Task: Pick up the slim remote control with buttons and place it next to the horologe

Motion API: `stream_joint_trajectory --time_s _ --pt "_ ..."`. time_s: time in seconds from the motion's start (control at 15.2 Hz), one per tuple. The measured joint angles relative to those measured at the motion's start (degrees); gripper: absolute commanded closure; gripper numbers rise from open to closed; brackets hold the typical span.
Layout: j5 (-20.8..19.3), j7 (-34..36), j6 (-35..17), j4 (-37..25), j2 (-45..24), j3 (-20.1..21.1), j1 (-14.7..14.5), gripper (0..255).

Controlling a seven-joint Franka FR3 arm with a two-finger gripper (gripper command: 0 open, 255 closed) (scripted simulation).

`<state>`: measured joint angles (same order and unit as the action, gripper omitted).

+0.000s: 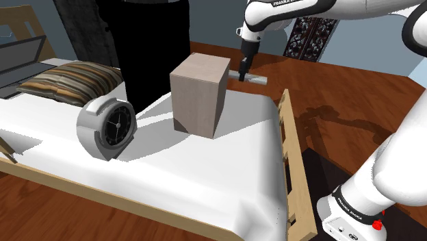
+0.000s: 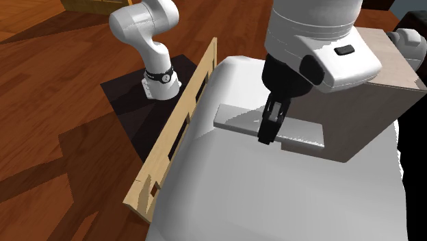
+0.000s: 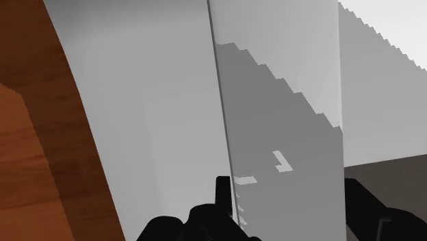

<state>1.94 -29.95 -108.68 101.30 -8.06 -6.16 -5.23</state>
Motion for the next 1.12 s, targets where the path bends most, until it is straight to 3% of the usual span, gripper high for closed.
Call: stream_joint_trajectory --time_s 1.12 --pt "-0.1 0.1 13.3 -13.1 0.2 -0.1 0.2 255"
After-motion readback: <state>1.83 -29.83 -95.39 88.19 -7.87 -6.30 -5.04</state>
